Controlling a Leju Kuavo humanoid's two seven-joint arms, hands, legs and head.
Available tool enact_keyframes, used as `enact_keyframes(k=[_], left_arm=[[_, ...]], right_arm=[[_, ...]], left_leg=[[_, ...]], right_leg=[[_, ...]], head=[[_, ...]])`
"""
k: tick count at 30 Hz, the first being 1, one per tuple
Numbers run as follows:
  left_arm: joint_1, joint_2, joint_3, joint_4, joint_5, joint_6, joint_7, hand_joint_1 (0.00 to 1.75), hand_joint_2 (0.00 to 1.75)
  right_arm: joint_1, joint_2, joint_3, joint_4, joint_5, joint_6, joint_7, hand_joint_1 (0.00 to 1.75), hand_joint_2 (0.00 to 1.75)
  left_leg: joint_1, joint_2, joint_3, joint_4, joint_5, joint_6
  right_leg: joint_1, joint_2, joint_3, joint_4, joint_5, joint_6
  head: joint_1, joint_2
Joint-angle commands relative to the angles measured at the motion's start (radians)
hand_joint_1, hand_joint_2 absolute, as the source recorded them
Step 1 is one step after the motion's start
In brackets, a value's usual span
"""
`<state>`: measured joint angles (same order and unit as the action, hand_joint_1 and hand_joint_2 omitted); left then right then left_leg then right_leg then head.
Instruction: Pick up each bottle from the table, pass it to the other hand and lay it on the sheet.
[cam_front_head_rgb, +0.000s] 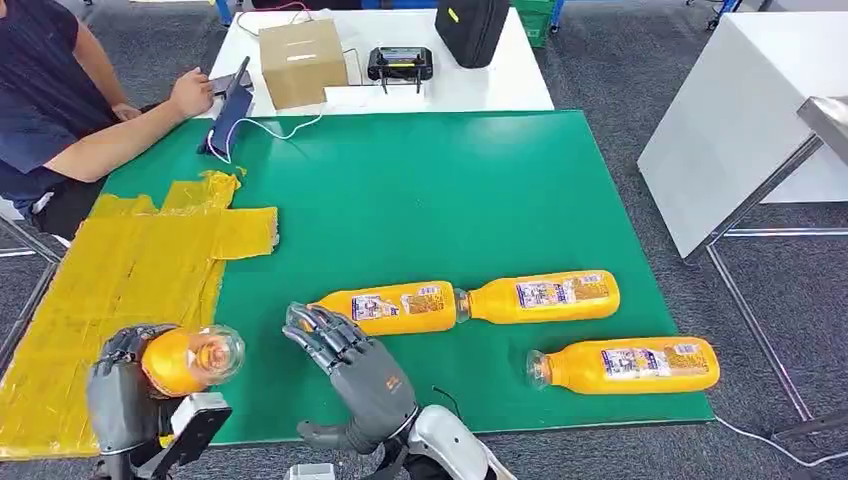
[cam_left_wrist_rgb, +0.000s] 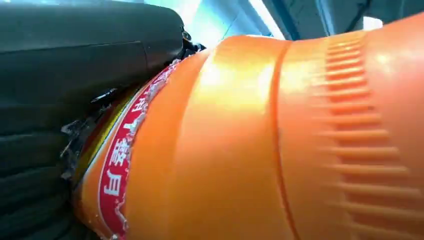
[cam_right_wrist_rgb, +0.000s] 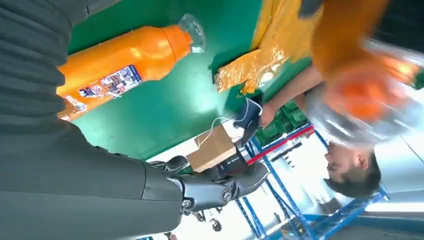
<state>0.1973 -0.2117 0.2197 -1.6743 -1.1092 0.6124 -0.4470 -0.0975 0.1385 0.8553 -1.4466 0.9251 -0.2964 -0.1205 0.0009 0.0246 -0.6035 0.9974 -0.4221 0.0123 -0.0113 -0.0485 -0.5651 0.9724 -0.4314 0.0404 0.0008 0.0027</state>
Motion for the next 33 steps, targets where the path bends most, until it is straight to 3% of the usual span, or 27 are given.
enact_keyframes(k=[1, 2, 3, 9, 15, 22, 26, 27, 28, 30, 31, 32, 33], left_arm=[[-0.101, 0.181, -0.083, 0.308, -0.462, 0.009, 0.306, 1.75, 1.75], [-0.130, 0.286, -0.204, 0.386, -0.462, -0.014, 0.443, 1.75, 1.75], [-0.172, 0.305, -0.233, 0.473, -0.462, -0.024, 0.471, 1.75, 1.75], [-0.214, 0.326, -0.254, 0.543, -0.462, -0.029, 0.493, 1.75, 1.75], [-0.487, 0.397, -0.374, 1.031, -0.462, -0.019, 0.604, 1.75, 1.75], [-0.537, 0.416, -0.300, 1.175, -0.462, -0.045, 0.523, 1.75, 1.75], [-0.574, 0.416, -0.321, 1.216, -0.462, -0.100, 0.507, 1.75, 1.75], [-0.578, 0.415, -0.322, 1.220, -0.462, -0.100, 0.508, 0.30, 1.75], [-0.586, 0.422, -0.355, 1.231, -0.462, -0.114, 0.498, 0.00, 1.75], [-0.605, 0.428, -0.380, 1.259, -0.462, -0.150, 0.467, 0.00, 1.75], [-0.618, 0.431, -0.398, 1.275, -0.462, -0.170, 0.430, 0.00, 1.75], [-0.621, 0.445, -0.438, 1.281, -0.462, -0.185, 0.423, 0.00, 0.00], [-0.628, 0.457, -0.475, 1.292, -0.462, -0.208, 0.438, 0.00, 0.00]], right_arm=[[-0.057, -0.040, -0.023, 0.020, -0.035, 0.020, 0.015, 0.00, 1.75], [-0.087, -0.030, -0.035, 0.054, -0.040, 0.029, 0.025, 0.00, 1.75], [-0.121, -0.017, -0.056, 0.096, -0.055, 0.039, 0.036, 0.00, 1.75], [-0.153, -0.002, -0.070, 0.138, -0.070, 0.045, 0.032, 0.00, 1.75], [-0.268, 0.031, -0.084, 0.225, -0.112, 0.089, 0.032, 0.00, 1.75], [-0.295, 0.011, -0.069, 0.225, -0.121, 0.116, 0.070, 0.00, 1.75], [-0.375, 0.024, -0.096, 0.349, -0.168, 0.154, 0.089, 0.00, 1.75], [-0.382, 0.026, -0.099, 0.364, -0.173, 0.152, 0.080, 0.00, 1.75], [-0.402, 0.031, -0.102, 0.398, -0.175, 0.157, 0.079, 0.00, 1.75], [-0.454, 0.044, -0.115, 0.493, -0.202, 0.180, 0.074, 0.00, 1.75], [-0.460, 0.048, -0.138, 0.526, -0.217, 0.135, 0.016, 0.00, 1.75], [-0.479, 0.051, -0.141, 0.572, -0.217, 0.152, 0.014, 0.00, 1.75], [-0.497, 0.053, -0.143, 0.611, -0.219, 0.164, 0.013, 0.00, 1.75]], left_leg=[[0.000, -0.004, 0.005, -0.003, 0.000, -0.001], [0.000, -0.004, 0.005, -0.003, 0.001, -0.001], [-0.001, -0.003, 0.003, -0.003, 0.002, -0.001], [0.001, -0.003, 0.003, -0.002, 0.003, -0.003], [0.000, -0.005, 0.003, -0.003, 0.005, -0.003], [0.001, -0.003, 0.011, -0.003, 0.005, -0.004], [0.000, -0.004, 0.015, -0.003, 0.006, -0.004], [0.001, -0.003, 0.015, -0.004, 0.007, -0.005], [0.000, -0.004, 0.018, -0.003, 0.006, -0.005], [0.000, -0.006, 0.020, -0.003, 0.005, -0.007], [0.001, -0.005, 0.016, -0.003, 0.007, -0.008], [0.001, -0.003, 0.014, -0.004, 0.008, -0.009], [0.000, -0.006, 0.017, -0.003, 0.006, -0.011]], right_leg=[[-0.001, 0.001, 0.006, -0.002, -0.001, -0.002], [-0.001, 0.001, 0.005, -0.002, -0.001, -0.002], [-0.001, 0.000, 0.003, -0.002, 0.000, -0.001], [0.000, 0.002, 0.003, -0.001, 0.002, -0.004], [-0.001, -0.002, 0.004, 0.000, 0.002, -0.004], [0.000, 0.002, 0.011, 0.000, 0.003, -0.004], [0.000, 0.002, 0.015, 0.001, 0.003, -0.004], [0.000, 0.005, 0.014, 0.001, 0.004, -0.005], [0.000, 0.002, 0.018, 0.001, 0.003, -0.005], [0.000, 0.002, 0.020, 0.003, 0.001, -0.008], [0.001, 0.004, 0.014, 0.003, 0.003, -0.009], [0.001, 0.007, 0.009, 0.002, 0.005, -0.009], [0.000, 0.003, 0.008, 0.003, 0.002, -0.009]], head=[[0.000, 0.000], [0.000, 0.000], [0.000, 0.000], [0.000, 0.000], [0.000, 0.000], [0.000, 0.000], [0.000, 0.000], [0.000, 0.000], [0.000, 0.000], [0.000, 0.000], [0.000, 0.000], [0.000, 0.000], [0.000, 0.000]])
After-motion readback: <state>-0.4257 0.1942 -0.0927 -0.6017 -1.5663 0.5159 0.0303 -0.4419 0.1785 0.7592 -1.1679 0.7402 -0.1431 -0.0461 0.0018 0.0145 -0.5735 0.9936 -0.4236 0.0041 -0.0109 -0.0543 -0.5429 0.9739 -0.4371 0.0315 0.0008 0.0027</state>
